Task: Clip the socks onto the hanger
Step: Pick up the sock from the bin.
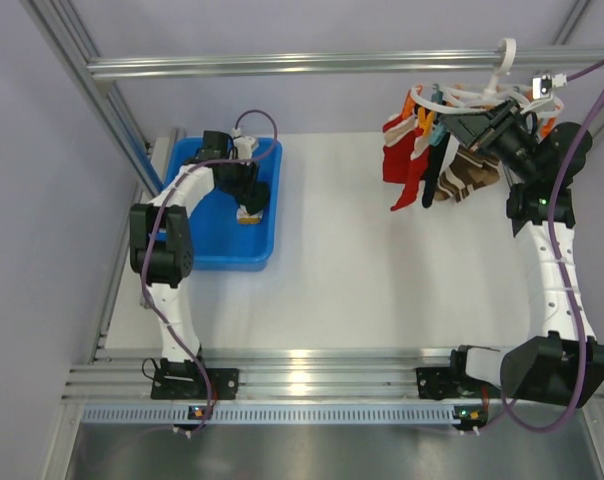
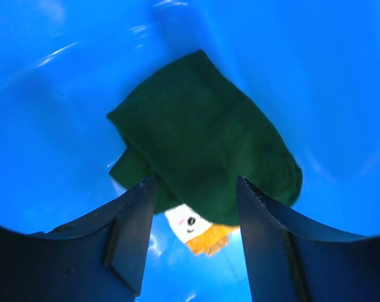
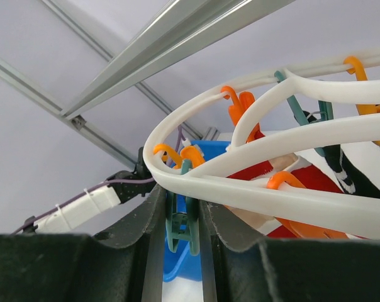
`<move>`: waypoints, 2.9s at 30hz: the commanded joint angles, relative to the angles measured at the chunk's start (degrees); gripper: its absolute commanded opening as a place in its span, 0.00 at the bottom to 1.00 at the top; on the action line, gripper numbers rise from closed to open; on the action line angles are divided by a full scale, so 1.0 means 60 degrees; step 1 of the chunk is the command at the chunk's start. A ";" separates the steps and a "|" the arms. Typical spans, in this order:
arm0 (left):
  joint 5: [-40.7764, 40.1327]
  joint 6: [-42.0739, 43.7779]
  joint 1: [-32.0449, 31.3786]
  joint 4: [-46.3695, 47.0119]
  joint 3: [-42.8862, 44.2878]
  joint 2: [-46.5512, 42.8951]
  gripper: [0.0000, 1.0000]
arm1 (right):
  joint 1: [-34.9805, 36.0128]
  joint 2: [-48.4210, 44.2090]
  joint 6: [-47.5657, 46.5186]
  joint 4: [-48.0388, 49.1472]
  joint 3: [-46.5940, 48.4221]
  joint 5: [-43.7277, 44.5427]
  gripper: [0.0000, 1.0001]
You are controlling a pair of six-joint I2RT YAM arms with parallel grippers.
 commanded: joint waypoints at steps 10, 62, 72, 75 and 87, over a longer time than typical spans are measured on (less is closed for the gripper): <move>0.0094 -0.0888 0.0044 0.0570 0.0982 0.0656 0.19 | -0.0156 -0.0082 -0.0580 0.0429 0.0465 0.0549 0.00; 0.0931 1.0452 0.1655 -0.6498 -0.1434 -0.2464 0.02 | -0.0156 0.0005 -0.1034 0.0385 0.0451 0.0490 0.00; 0.0283 0.6720 0.1743 -0.3196 -0.1377 -0.2656 0.49 | -0.0156 0.0035 -0.1239 0.0136 0.0641 0.0505 0.00; 0.0167 0.4026 0.1714 -0.1925 -0.1507 -0.2611 0.69 | -0.0156 0.0020 -0.1283 0.0106 0.0626 0.0564 0.00; -0.3008 -0.3405 0.1480 0.1521 -0.2650 -0.2377 0.68 | -0.0156 0.0049 -0.1327 -0.0025 0.0611 0.0754 0.00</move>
